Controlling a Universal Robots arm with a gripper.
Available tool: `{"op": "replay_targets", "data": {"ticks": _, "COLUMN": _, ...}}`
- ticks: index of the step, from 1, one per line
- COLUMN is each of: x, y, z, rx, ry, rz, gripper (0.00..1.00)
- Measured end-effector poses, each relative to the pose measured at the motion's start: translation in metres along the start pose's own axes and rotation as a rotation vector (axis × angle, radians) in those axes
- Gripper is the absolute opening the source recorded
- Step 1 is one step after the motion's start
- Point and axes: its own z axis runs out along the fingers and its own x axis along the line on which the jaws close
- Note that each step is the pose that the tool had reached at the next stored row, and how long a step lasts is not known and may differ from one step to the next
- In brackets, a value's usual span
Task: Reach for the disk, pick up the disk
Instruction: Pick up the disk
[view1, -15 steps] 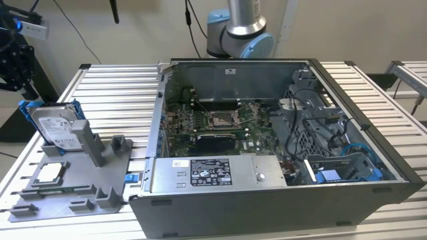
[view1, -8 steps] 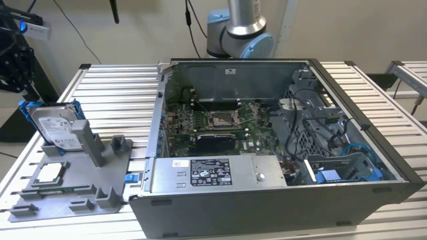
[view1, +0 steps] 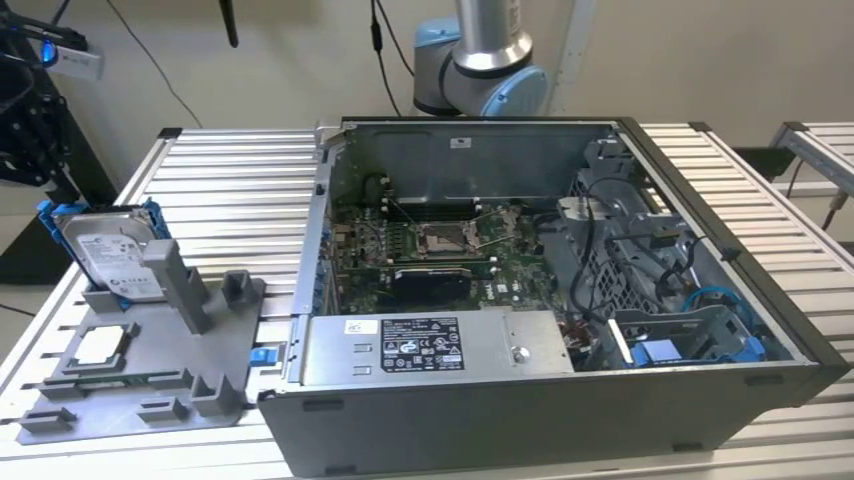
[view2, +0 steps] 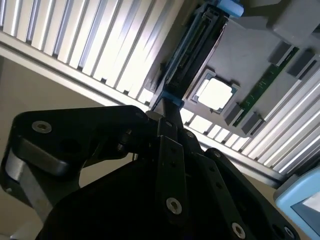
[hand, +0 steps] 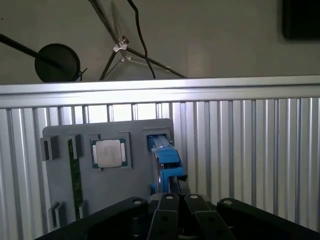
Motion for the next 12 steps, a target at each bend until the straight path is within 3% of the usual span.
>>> {"op": "replay_targets", "data": {"ticks": 2, "x": 0.0, "y": 0.0, "z": -0.0001, "rx": -0.0001, "ry": 0.0001, "rz": 0.0, "gripper": 0.0}}
{"op": "replay_targets", "data": {"ticks": 3, "x": 0.0, "y": 0.0, "z": -0.0001, "rx": -0.0001, "ry": 0.0, "rz": 0.0, "gripper": 1.0}}
{"op": "replay_targets", "data": {"ticks": 12, "x": 0.0, "y": -0.0002, "z": 0.0002, "rx": -0.0001, "ry": 0.0, "rz": 0.0, "gripper": 1.0}}
